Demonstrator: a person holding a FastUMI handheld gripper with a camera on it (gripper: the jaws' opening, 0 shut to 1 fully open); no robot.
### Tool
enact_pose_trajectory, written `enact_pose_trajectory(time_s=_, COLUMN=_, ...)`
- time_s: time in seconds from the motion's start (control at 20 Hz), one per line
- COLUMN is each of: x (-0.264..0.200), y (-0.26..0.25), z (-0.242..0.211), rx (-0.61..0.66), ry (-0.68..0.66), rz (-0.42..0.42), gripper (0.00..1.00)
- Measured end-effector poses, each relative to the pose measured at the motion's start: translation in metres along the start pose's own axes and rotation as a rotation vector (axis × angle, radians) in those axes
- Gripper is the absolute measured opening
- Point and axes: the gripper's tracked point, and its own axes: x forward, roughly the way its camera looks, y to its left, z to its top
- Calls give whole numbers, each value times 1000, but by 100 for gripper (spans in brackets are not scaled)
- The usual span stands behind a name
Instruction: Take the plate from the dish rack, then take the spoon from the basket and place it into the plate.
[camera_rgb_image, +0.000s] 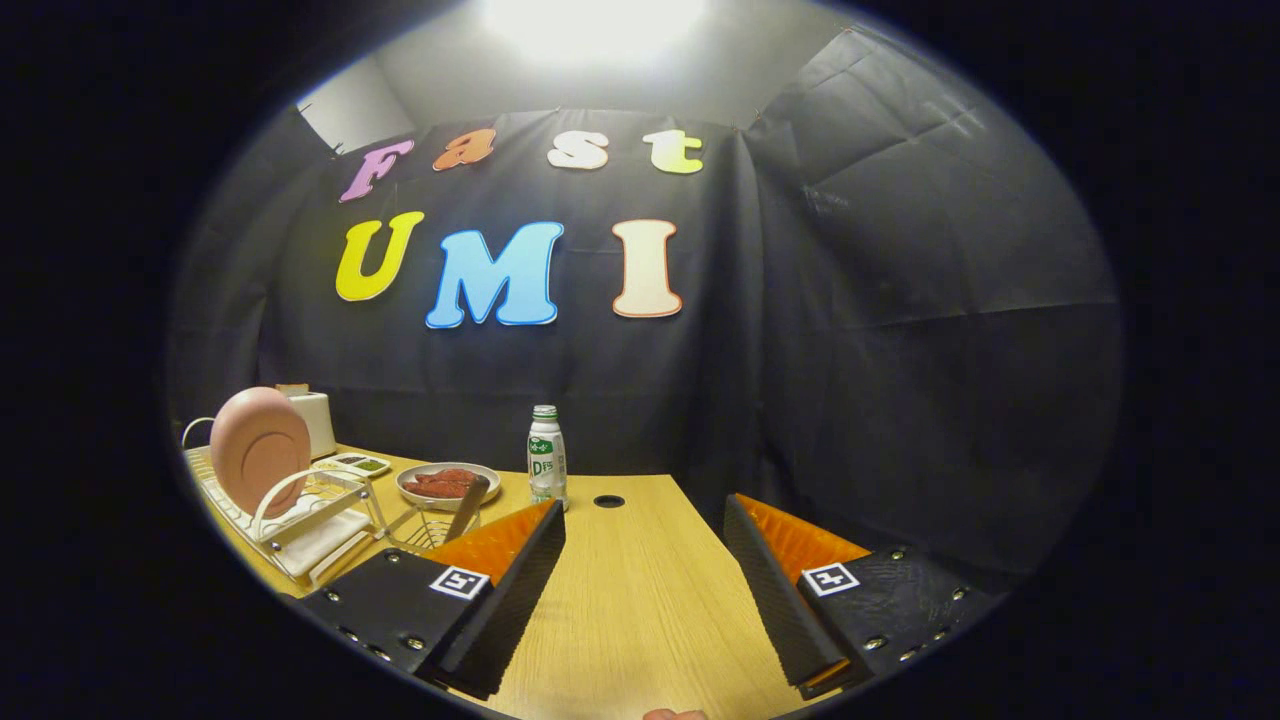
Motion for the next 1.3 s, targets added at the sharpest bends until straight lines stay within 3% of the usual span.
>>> enact_pose_trajectory(time_s=0.35, x=-66, y=57, z=50, rx=3, ry=31, rz=64, gripper=98)
enact_pose_trajectory(time_s=0.6, x=-82, y=123, z=87, rx=6, ry=31, rz=124, gripper=98)
enact_pose_trajectory(time_s=1.05, x=-52, y=252, z=124, rx=19, ry=121, rz=312, gripper=98)
enact_pose_trajectory(time_s=1.3, x=-19, y=323, z=110, rx=59, ry=303, rz=444, gripper=98)
